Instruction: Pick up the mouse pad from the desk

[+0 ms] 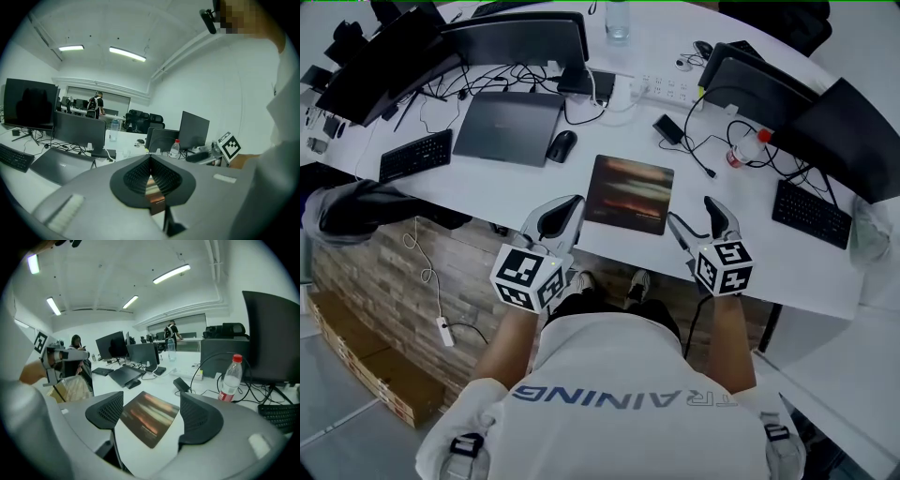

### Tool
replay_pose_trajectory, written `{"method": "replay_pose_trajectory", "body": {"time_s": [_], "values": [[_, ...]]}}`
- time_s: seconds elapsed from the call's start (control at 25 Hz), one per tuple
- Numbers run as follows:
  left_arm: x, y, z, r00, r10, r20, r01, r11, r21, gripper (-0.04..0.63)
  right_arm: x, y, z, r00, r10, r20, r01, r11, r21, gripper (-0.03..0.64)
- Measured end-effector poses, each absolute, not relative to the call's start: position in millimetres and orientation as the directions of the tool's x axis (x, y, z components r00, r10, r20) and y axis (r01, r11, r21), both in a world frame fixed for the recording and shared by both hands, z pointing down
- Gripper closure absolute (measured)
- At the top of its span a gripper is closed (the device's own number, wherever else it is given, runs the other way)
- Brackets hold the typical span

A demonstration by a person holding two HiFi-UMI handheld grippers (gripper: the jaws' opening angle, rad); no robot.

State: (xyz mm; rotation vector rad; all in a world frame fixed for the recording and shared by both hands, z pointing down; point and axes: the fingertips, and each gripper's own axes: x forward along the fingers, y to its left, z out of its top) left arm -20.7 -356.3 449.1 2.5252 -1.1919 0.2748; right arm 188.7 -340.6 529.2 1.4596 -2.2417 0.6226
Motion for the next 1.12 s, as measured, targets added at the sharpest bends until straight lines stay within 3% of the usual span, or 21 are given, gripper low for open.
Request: {"method": "replay_pose_trajectory", "body": {"time_s": [0.16,0.56,1.12], "values": [[-25,-352,456,0.616,-0.718,0.323,-0.787,-0.569,0.238,0.595,176,-336,576,-0.377,-0.657,0.653,-0.911,0.39,-0.134,0.184],[-31,-341,475,0.589,-0.719,0.369,-0.808,-0.522,0.272,0.594,159,-331,713,-0.31,-0.441,0.842,-0.89,0.447,-0.093,0.184],[-26,-338,488,0.592,-0.704,0.392,-0.806,-0.521,0.281,0.594,152,-329,755,-0.297,-0.422,0.857,-0.871,0.487,-0.062,0.229]]}}
